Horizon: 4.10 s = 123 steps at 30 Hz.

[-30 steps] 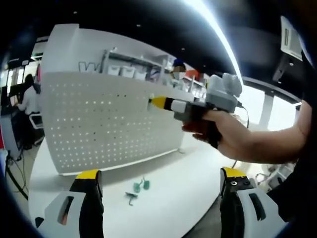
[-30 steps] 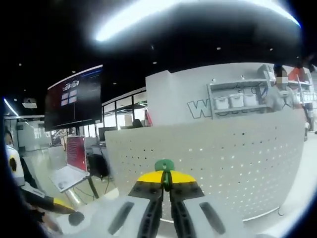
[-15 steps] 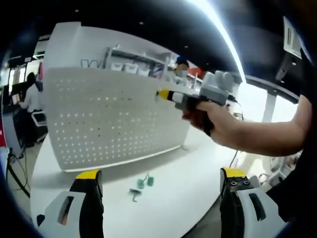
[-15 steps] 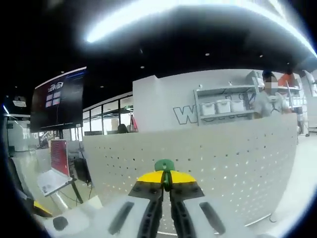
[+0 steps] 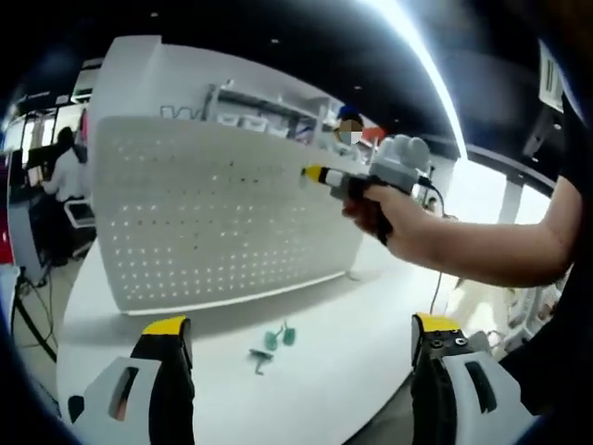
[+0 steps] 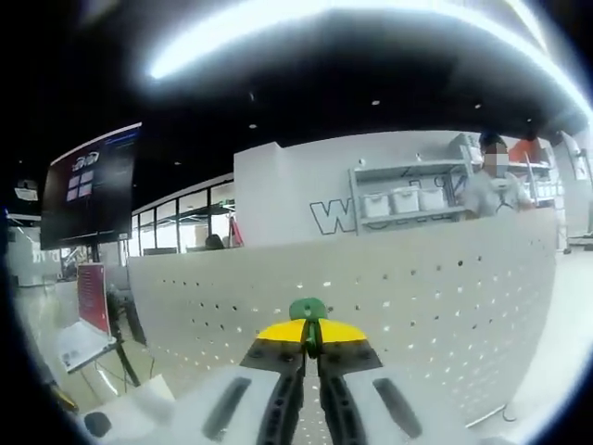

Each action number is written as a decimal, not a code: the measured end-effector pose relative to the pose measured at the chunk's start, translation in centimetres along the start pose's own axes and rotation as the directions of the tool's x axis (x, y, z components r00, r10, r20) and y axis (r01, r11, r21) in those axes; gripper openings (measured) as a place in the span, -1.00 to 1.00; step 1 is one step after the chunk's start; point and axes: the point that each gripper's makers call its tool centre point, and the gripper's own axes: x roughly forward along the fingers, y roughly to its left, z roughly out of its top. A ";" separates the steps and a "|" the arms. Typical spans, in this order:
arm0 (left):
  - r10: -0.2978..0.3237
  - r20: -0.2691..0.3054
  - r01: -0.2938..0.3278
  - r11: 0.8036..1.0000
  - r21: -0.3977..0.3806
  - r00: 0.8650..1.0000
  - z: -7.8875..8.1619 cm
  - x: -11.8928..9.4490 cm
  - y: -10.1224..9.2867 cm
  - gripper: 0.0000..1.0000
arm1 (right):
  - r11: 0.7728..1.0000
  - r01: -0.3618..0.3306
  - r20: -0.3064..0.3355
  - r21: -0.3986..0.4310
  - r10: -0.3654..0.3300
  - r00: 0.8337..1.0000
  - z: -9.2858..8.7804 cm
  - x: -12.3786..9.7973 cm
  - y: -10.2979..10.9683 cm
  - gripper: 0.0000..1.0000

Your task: Insert the hook assembly into the mounting plate slot until the hook locks in place.

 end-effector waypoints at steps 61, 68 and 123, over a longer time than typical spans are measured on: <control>0.010 -0.012 -0.010 0.999 -0.041 1.000 -1.0 -1.0 -0.3 0.91 | 0.999 0.039 0.094 -0.017 -0.037 0.995 2.0 3.1 -0.8 -0.99; 0.011 -0.014 -0.012 0.999 -0.036 1.000 -1.0 -1.1 -0.4 0.90 | 0.999 0.043 0.090 0.009 -0.044 0.995 1.3 3.1 -1.0 -0.98; 0.052 0.008 -0.051 0.996 -0.073 0.999 -2.5 -4.1 -2.8 0.87 | 0.975 -0.174 -0.088 -0.139 0.163 0.983 0.3 -10.2 1.5 -0.45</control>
